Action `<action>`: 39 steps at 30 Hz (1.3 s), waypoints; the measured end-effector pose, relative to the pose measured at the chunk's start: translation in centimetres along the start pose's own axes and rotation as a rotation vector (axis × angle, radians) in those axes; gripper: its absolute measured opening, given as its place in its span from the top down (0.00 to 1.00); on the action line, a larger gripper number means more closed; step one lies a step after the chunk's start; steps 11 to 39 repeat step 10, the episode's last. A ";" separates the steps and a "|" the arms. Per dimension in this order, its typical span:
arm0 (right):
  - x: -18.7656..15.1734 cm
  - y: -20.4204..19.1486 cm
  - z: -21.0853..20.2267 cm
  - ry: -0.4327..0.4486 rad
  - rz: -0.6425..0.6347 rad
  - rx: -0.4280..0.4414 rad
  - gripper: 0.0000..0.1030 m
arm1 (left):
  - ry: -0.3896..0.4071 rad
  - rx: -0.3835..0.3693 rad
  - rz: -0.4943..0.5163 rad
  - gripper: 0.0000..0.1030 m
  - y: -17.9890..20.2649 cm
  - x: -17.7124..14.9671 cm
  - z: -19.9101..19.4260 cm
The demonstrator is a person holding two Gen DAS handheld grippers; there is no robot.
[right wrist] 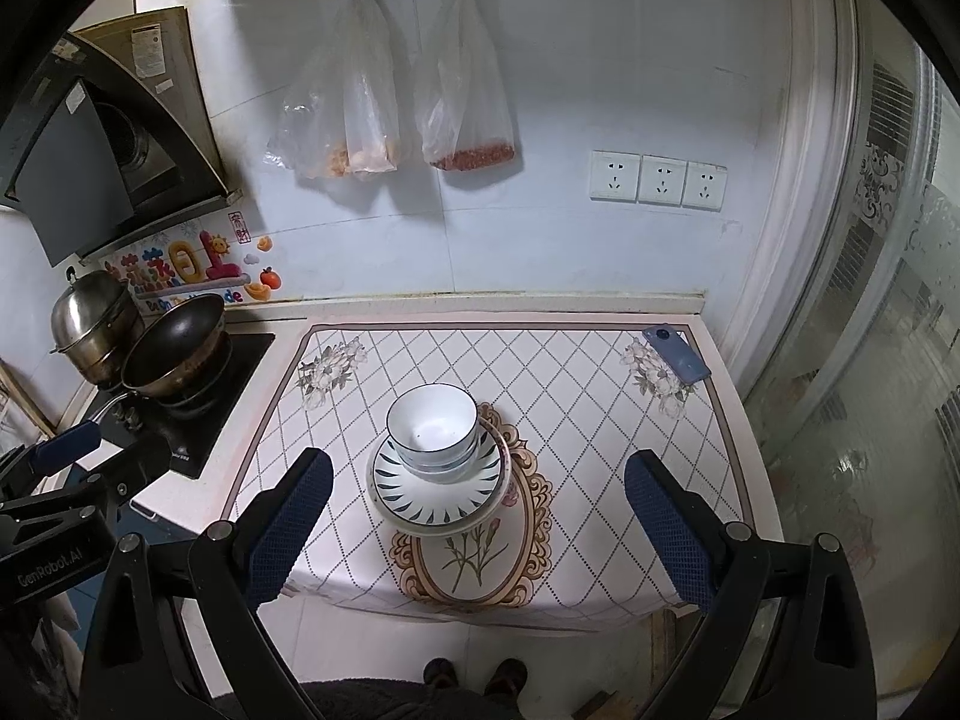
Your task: Organize plates and bowls
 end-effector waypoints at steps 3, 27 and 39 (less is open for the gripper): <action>-0.3 -0.2 0.1 -0.003 0.004 -0.002 0.03 | -0.002 -0.002 0.001 0.13 -0.1 0.0 0.2; -0.6 -0.4 0.4 -0.006 0.005 -0.004 0.03 | -0.002 -0.004 0.005 0.13 -0.2 0.1 0.3; -0.6 -0.4 0.4 -0.006 0.005 -0.004 0.03 | -0.002 -0.004 0.005 0.13 -0.2 0.1 0.3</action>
Point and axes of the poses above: each gripper's, at about its wrist camera, not at the fingertips, and z roughly the way its jaws point, y to its right, x to its top, the point moved 8 cm from there along z, roughly the way its jaws point, and after that the axes turned 1 degree about -y, right-handed, at the moved point
